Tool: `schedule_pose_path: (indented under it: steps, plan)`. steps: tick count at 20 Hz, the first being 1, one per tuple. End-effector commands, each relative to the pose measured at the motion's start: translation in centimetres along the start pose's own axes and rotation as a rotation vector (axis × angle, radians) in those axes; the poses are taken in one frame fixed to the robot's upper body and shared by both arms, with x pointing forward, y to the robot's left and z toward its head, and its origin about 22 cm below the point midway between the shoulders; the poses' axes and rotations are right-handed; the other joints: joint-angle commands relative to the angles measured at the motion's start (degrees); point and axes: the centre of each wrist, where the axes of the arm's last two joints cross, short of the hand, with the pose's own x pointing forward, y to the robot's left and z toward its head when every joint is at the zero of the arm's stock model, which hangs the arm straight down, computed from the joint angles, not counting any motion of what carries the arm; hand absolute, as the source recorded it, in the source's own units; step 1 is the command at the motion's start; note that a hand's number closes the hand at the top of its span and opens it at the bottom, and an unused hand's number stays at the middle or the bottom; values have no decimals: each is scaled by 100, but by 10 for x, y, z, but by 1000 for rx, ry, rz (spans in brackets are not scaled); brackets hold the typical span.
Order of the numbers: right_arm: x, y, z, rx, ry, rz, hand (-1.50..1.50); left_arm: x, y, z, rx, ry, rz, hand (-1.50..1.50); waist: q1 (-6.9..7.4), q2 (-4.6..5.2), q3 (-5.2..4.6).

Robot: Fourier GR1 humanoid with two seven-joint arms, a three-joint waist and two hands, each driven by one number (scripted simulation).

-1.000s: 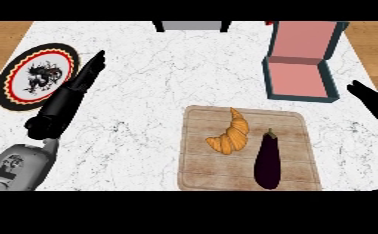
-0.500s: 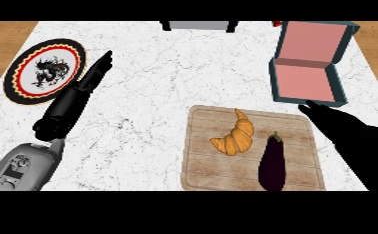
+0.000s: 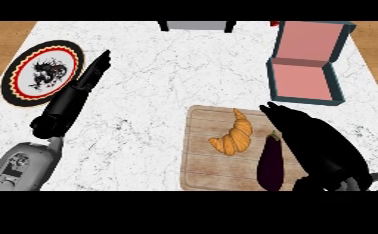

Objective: Pick the eggplant from the cutting board and place it in the cardboard box

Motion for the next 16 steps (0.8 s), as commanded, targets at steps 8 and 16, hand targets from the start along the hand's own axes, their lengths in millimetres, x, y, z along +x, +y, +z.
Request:
schedule_pose_path:
  steps: [8, 16]
  plan:
    - [29, 25, -29, 38, 212, 138, -150, 5, 6, -6, 12, 25, 2, 0, -141, -17, 13]
    - [40, 40, -38, 35, 231, 141, -150, -5, 2, 11, 26, 28, 3, 0, -149, -24, 14]
